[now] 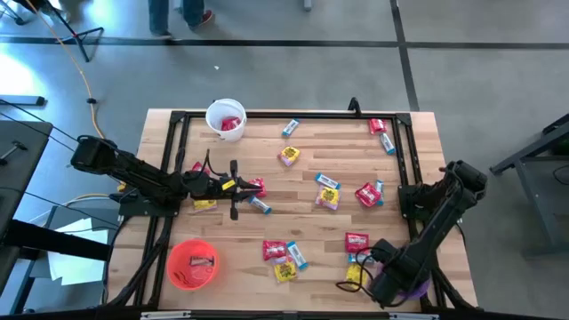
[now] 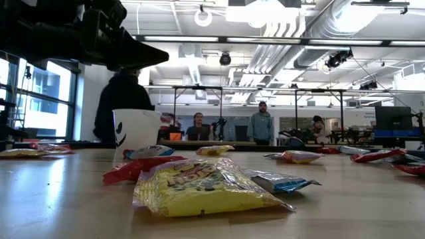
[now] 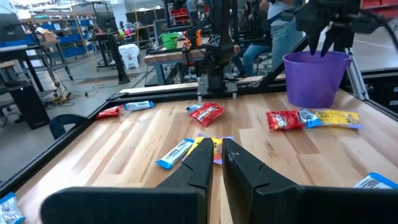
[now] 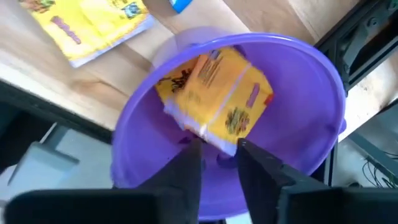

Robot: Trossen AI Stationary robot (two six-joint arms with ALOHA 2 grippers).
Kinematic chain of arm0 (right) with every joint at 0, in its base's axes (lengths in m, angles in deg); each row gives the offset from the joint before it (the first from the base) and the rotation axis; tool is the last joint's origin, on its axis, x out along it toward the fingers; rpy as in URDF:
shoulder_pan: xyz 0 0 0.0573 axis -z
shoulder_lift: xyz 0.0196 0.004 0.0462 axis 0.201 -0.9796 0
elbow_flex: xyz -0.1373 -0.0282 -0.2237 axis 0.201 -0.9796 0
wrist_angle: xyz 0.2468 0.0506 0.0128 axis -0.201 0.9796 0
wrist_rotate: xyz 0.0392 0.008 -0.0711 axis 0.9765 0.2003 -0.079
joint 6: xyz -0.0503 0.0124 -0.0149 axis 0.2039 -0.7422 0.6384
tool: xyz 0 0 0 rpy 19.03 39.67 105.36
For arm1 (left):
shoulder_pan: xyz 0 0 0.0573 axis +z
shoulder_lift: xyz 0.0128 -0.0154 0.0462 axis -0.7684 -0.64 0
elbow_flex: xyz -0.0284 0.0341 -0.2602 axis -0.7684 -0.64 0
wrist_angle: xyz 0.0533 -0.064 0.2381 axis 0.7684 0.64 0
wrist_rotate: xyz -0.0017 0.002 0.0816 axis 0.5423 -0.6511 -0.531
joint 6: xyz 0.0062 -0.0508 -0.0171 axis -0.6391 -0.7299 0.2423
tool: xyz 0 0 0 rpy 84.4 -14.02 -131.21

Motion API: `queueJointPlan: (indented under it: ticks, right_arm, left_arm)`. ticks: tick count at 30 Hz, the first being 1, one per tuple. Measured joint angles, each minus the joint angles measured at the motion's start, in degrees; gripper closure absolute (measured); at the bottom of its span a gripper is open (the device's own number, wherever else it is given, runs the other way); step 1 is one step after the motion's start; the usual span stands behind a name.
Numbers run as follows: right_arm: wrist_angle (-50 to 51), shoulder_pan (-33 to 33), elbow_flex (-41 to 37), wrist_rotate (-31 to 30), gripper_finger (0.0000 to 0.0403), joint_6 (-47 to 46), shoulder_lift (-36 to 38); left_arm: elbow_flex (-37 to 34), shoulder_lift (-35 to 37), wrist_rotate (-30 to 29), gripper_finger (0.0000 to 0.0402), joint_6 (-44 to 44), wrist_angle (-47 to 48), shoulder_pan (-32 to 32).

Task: Sort candy
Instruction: Put the yellow candy into the purple bucket, then put the red candy into the white bucket

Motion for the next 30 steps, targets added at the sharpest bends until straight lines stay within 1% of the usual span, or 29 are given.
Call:
queueJointPlan:
  ticks: [2, 4, 7, 9, 12, 13, 14, 15, 18, 20, 23, 26, 30]
  right_arm:
    - [0.71, 0.73, 1.50, 0.41, 0.0286, 0.77, 0.00]
    - [2.87, 1.49, 3.74, 0.39, 0.0278, 1.73, 0.00]
    - [8.37, 3.08, 7.89, -1.23, 0.0287, 4.06, 0.00]
    - [9.69, 4.58, 10.37, -4.63, 0.0309, 7.06, 0.28]
    - [8.49, 7.67, 12.07, -13.94, 0.0362, 14.70, 1.58]
    - [8.99, 9.04, 12.37, -16.26, 0.0381, 17.62, 1.84]
    - [9.11, 10.43, 12.44, -18.00, 0.0391, 20.87, 1.92]
    - [9.39, 11.96, 12.43, -19.62, 0.0395, 24.15, 1.92]
    - [7.44, 16.82, 10.87, -23.25, 0.0384, 33.54, 1.90]
    - [2.61, 20.08, 8.28, -24.92, 0.0382, 41.38, 1.89]
    - [-7.81, 24.58, 2.92, -25.48, 0.0387, 53.61, 1.88]
    - [-22.12, 27.95, -4.36, -25.56, 0.0399, 64.39, 1.84]
    - [-44.45, 30.22, -15.16, -22.68, 0.0401, 73.87, 1.84]
  left_arm:
    - [-0.02, 0.01, 0.00, 0.0383, 0.63, 0.00, 0.00]
    - [-0.01, 0.01, 0.01, 0.0383, 0.62, -0.05, 0.00]
    - [-0.02, 0.00, 0.00, 0.0383, 0.68, -0.03, 0.00]
    - [-0.01, -0.34, -0.01, 0.0383, 0.71, 0.02, 0.00]
    - [-0.04, -0.72, 0.00, 0.0383, 0.76, -0.21, 0.00]
    - [-0.04, -0.98, 0.01, 0.0383, 0.78, -0.04, 0.00]
    - [-0.07, -1.12, -0.01, 0.0383, 0.78, 0.35, 0.00]
    - [-0.08, -1.35, -0.01, 0.0383, 0.78, 0.09, 0.00]
    - [-0.08, -2.30, 0.01, 0.0383, 0.40, 0.17, -0.02]
    - [-0.08, -2.93, 0.00, 0.0383, -0.38, -0.12, -0.02]
    - [-0.08, -4.04, 0.01, 0.0383, -0.68, 0.13, -0.02]
    - [-0.08, -5.30, 0.02, 0.0383, -0.69, 0.16, -0.06]
    - [0.04, -7.02, 1.51, 0.0383, 0.21, 0.25, -1.36]
